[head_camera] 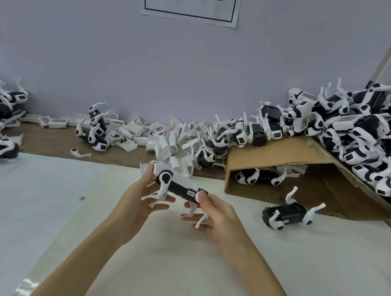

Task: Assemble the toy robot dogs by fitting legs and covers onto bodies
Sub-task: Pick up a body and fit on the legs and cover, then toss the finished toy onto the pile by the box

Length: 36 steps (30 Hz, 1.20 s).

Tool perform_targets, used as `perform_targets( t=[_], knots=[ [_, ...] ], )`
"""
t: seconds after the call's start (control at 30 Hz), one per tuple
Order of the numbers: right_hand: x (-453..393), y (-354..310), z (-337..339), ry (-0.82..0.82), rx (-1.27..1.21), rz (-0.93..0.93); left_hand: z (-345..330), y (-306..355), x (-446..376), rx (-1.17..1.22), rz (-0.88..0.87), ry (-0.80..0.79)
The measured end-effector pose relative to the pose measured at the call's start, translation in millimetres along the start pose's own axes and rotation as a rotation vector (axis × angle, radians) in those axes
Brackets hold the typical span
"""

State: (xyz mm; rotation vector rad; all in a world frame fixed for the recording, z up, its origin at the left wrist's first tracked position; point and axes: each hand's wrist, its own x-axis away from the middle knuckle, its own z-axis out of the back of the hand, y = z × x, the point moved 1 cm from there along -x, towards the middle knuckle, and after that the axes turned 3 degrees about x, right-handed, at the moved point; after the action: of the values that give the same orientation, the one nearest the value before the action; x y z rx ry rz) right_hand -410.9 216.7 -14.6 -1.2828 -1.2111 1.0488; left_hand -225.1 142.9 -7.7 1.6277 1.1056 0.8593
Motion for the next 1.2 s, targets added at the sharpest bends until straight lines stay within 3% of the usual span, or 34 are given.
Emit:
perform_targets(
  t=[0.13, 0.27, 0.4, 0.5, 0.57, 0.63, 0.73, 0.83, 0.93, 1.07, 1.2],
  knots=[
    [-1, 0, 0, 0.049, 0.002, 0.002, 4, 3, -5, -0.175, -0.008, 0.026],
    [1, -1, 3, 0.089, 0.233, 0.107, 6, 1, -6, -0.285, -0.02, -0.015],
    [7, -1, 4, -0.106, 0.191, -0.013, 18, -2, -10, -0.291, -0.05, 0.059],
    [6, -9, 9, -0.213, 0.217, -0.056, 24, 1, -13, -0.311, -0.009, -0.042],
    [-1, -31, 18, -0.185, 0.085, -0.044, 26, 1, -15, -0.225, 0.039, -0.088],
    [-18, -69, 39, -0.084, -0.236, 0.015, 29, 1, -18, -0.108, 0.012, -0.041],
    [-42, -148, 88, 0.045, -0.705, 0.246, 30, 3, -16, -0.101, -0.073, 0.018],
    [-55, -195, 118, 0.155, -0.791, 0.374, 27, 2, -12, -0.128, -0.07, -0.009],
    [-62, -165, 113, 0.273, -0.764, 0.307, 21, -1, -13, -0.168, -0.055, -0.016],
    [-49, -88, 67, 0.064, -0.554, 0.043, 19, -6, -16, -0.242, -0.049, -0.013],
    [-40, -37, 20, 0.008, -0.64, -0.138, 16, -8, -18, -0.293, -0.054, 0.02]
  ],
)
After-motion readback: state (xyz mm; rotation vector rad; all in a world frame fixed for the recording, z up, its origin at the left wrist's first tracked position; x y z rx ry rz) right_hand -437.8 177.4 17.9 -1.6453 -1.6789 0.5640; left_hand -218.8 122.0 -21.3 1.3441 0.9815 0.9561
